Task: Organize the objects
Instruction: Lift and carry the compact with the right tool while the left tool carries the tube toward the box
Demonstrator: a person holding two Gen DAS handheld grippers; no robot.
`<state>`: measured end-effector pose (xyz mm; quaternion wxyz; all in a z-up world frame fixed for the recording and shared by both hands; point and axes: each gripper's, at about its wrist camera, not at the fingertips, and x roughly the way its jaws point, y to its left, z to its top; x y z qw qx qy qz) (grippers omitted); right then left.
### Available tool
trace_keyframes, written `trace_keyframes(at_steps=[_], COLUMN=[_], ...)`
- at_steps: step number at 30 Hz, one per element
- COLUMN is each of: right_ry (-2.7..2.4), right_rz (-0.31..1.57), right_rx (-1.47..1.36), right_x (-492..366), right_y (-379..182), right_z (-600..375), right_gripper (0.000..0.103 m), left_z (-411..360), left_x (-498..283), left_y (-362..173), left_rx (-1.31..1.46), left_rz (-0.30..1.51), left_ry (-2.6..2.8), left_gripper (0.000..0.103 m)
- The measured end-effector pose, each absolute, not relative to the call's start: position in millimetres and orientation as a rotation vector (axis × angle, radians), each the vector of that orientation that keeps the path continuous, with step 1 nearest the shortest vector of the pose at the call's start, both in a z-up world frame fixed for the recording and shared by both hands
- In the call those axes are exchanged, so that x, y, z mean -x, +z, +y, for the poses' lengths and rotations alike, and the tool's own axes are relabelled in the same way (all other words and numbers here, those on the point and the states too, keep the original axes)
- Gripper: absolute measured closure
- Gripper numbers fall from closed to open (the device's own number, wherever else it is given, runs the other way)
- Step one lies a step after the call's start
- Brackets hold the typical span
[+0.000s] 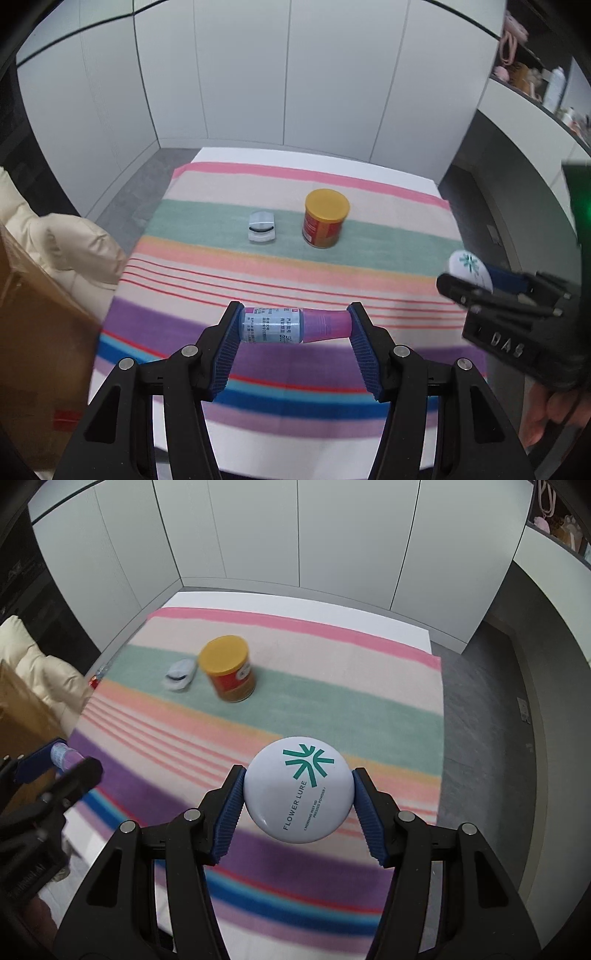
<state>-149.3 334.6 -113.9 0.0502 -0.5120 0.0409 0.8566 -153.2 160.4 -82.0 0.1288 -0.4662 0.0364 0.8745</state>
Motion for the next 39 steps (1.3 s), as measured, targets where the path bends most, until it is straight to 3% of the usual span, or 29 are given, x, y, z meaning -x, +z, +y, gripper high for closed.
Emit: trace_keyframes(at_steps=[12, 14, 20, 25, 39], right_ry=[2.725, 2.752, 2.801, 2.756, 2.805], right_rz=[0.1, 0.111, 0.112, 0.149, 0.057], right_rx=[1.445, 1.431, 1.424, 1.441, 1.464], right_x=[73.8, 66.0, 66.3, 79.0, 103.5], right_y=[-23.0, -19.6, -15.3, -23.6, -30.4], right_z=[306.8, 302.8, 298.0, 295.4, 247.6], right_gripper=[0.043, 0.043, 0.043, 0.043, 0.043], left_z=[120.3, 115.2, 106.7, 83.2, 38.8], left_x=[91.6, 92.5, 95.8, 104.1, 108.0], left_y=[-9.6, -7.1, -9.4, -15.3, -18.7], left_rx=[1.175, 1.172, 1.134, 1.179, 1.192], left_rz=[0.061, 0.005, 0.086, 0.008, -0.024], left_ry=[2.615, 2.606, 2.656, 2.653, 2.714], left_gripper=[0.045, 0.045, 0.045, 0.045, 0.045])
